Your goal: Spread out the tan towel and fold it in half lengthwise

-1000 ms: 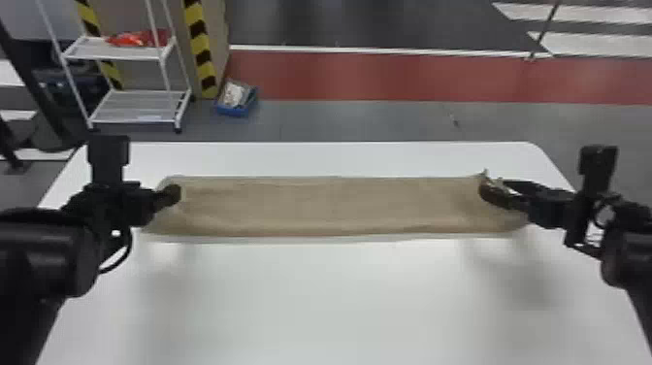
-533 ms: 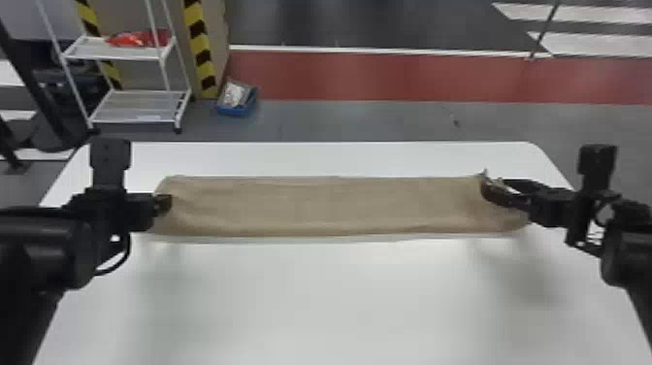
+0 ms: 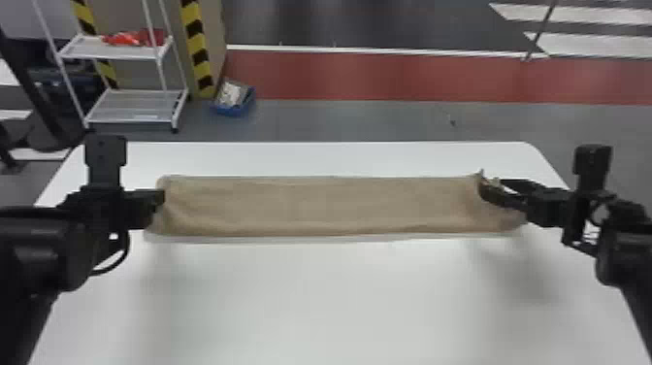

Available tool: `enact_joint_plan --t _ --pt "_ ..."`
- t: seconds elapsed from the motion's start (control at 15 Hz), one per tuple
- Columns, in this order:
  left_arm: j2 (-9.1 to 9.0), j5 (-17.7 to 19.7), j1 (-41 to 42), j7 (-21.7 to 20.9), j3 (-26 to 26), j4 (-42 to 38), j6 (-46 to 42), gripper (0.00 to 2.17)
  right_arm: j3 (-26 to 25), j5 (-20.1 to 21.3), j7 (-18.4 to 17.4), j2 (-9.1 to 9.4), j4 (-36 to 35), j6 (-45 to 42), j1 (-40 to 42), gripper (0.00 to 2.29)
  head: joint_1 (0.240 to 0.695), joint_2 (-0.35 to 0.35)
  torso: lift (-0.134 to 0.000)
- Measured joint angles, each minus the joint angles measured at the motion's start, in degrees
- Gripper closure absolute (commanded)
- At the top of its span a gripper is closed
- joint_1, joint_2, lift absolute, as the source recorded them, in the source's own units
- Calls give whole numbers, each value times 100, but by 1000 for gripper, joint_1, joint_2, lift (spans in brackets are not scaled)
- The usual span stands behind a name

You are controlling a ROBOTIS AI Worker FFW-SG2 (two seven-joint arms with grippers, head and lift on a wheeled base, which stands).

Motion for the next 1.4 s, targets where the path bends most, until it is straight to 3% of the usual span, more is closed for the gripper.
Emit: enact_joint_plan --t 0.13,0.27,0.4,0.93,1.4 --pt "0 38 37 -1 12 -81 -8 1237 0 74 -61 0 166 -116 -75 616 695 -70 -128" --pt "0 57 61 -9 27 -114 -9 1237 0 143 -61 0 334 -182 -161 1305 695 -71 -128" --pt "4 105 82 -38 50 -128 4 1237 0 177 -59 -9 414 -178 -212 1602 695 -73 -128" --pt "12 315 93 -64 77 -158 14 1241 -128 24 38 -61 439 -55 -195 1656 695 -84 -128" --pt "42 439 140 10 222 -399 79 1241 -573 -349 24 -67 -33 131 41 1656 695 -102 -128"
